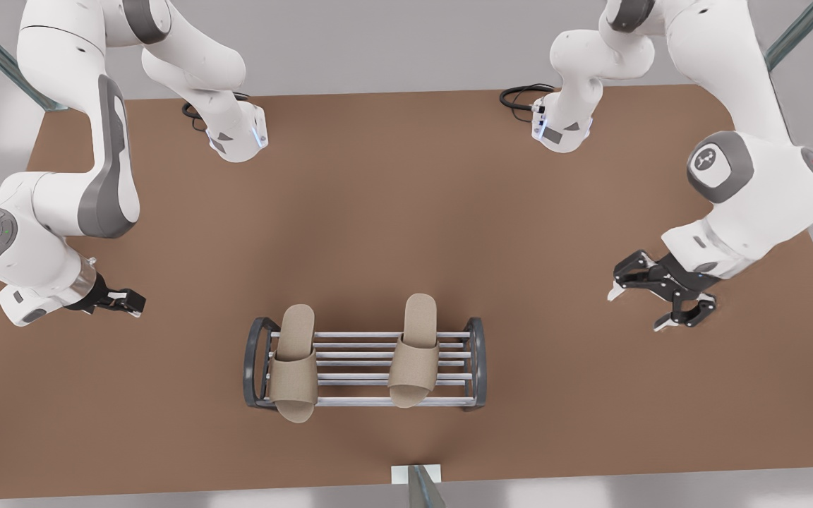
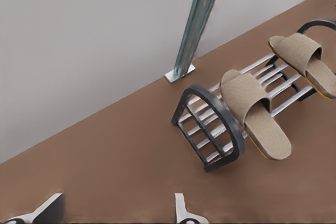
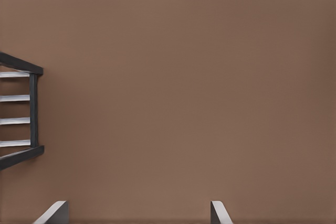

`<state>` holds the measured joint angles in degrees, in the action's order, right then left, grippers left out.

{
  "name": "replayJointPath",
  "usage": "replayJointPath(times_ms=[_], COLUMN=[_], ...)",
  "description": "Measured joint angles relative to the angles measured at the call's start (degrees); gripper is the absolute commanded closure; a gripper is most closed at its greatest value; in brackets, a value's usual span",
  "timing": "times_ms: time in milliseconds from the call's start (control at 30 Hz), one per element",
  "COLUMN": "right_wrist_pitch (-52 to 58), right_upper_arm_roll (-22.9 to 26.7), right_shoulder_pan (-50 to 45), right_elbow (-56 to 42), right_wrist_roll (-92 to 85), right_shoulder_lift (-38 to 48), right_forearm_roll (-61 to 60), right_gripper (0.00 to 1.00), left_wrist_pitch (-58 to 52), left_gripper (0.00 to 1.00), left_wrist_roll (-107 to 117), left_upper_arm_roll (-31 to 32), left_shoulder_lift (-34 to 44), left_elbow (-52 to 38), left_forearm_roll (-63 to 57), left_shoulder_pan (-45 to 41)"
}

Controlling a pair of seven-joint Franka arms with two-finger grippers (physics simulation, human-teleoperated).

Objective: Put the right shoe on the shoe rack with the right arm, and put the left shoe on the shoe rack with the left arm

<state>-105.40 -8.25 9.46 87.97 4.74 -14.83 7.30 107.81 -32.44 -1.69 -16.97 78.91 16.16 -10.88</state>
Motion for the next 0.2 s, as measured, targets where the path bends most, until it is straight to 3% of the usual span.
replayJointPath(times_ms=[33, 100, 200], right_wrist_pitch=[0.00, 0.00, 0.00], right_upper_arm_roll=[0.00, 0.00, 0.00], right_shoulder_pan=[-0.02, 0.07, 0.00], right_elbow=[-0.03, -0.05, -0.09], right_wrist_roll=[-0.01, -0.06, -0.11], right_shoulder_lift=[0.00, 0.00, 0.02], right_forearm_roll=[0.01, 0.02, 0.01], right_gripper=[0.00, 0.00, 0.00], left_wrist_pitch=[-2.11, -12.56, -24.56], left_gripper=[0.00, 0.00, 0.00], left_wrist_roll=[2.26, 5.66, 9.78], left_upper_arm_roll=[1.07, 1.98, 2.42], left_shoulder_lift=[3.24, -0.29, -2.78], left_elbow=[8.22, -1.05, -5.93], left_forearm_roll=[-4.63, -10.65, -15.20], left_shoulder_pan=[-1.69, -1.57, -0.50])
